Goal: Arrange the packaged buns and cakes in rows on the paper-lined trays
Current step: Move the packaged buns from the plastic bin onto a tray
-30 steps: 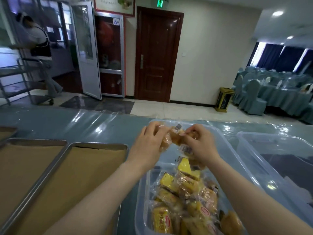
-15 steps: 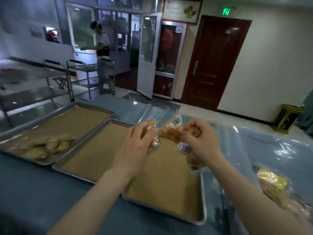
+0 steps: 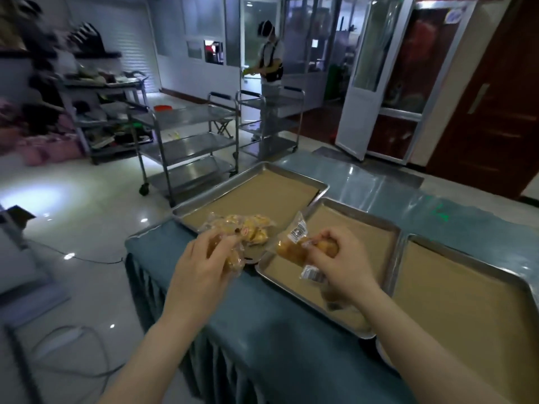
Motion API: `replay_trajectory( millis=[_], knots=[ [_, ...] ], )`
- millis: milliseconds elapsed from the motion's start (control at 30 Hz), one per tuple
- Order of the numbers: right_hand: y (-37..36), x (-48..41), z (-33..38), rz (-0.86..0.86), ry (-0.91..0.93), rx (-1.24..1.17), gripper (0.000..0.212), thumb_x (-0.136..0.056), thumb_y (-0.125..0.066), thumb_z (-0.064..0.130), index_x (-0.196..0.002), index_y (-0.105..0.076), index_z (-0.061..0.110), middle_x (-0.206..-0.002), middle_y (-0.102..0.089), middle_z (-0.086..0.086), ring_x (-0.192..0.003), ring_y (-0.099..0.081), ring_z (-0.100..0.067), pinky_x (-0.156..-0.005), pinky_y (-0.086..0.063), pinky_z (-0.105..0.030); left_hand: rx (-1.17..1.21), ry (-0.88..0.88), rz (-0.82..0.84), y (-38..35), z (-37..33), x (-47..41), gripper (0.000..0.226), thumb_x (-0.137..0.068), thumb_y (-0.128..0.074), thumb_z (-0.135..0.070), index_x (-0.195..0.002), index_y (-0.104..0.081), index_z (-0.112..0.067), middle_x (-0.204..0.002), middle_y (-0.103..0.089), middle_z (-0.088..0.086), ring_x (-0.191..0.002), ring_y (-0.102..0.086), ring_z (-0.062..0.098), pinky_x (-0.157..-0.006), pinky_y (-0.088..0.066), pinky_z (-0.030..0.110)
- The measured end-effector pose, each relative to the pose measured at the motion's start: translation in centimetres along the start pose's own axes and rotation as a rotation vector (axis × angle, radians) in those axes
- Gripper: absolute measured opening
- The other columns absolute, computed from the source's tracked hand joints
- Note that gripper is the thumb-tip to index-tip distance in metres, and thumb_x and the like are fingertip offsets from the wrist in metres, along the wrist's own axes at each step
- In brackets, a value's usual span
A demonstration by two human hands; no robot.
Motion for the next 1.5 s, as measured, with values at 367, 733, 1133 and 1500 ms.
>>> replay_trajectory(
  millis=[367,733,1133,1500],
  knots=[
    [-17.1,-10.4,-6.2,0.022,-0.288,-0.306,0.006,-0.083,-0.069,0.03,-0.081,-0.063,0.03,-0.098,-0.064,-0.001,-0.081,-0.058,-0.019,-0.077,-0.05,-0.04,-0.054,0.037,0.064,-4.1,16.2,-6.9,0.07,-0.062,-0.082,-0.012,-0.121,-0.05,-0.026,-0.121,-0.05,0.01,-0.103,-0.054,0.035,-0.078,-0.052,0.05],
    [-27.9,-18.5,-11.8,0.048,-0.379,-0.064,0.027,-0.082,-0.067,0.045,-0.106,-0.056,0.038,-0.113,-0.046,0.018,-0.102,-0.053,-0.003,-0.082,-0.048,-0.022,0.024,0.038,0.227,-11.3,26.5,-15.6,0.065,-0.065,-0.083,-0.012,-0.121,-0.053,-0.023,-0.122,-0.047,0.005,-0.104,-0.051,0.025,-0.079,-0.044,0.031],
    [-30.0,-15.5,-13.2,-0.012,-0.498,0.454,0.074,-0.09,-0.017,0.067,-0.152,-0.008,0.027,-0.16,0.006,0.002,-0.146,0.007,-0.018,-0.116,-0.003,-0.053,0.26,-0.167,0.464,-22.8,29.8,-21.0,0.062,-0.064,-0.074,-0.001,-0.12,-0.054,-0.02,-0.127,-0.047,0.009,-0.11,-0.051,0.029,-0.092,-0.045,0.04],
    [-31.8,-11.0,-12.5,0.065,-0.71,0.4,0.069,-0.078,-0.017,0.08,-0.142,-0.003,0.057,-0.155,-0.005,0.026,-0.145,0.002,-0.005,-0.114,-0.022,-0.046,0.407,-0.382,0.915,-31.4,28.6,-20.0,0.086,-0.082,-0.047,-0.058,-0.139,0.017,-0.054,-0.153,0.021,-0.014,-0.141,0.013,0.019,-0.109,0.007,0.048]
  ],
)
Point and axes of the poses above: each hand's wrist, its own x-axis away from the middle knuckle, its own y-axis out of the back of the hand, z = x × y, the point moved 7 cm from there along -x, towards the middle knuckle
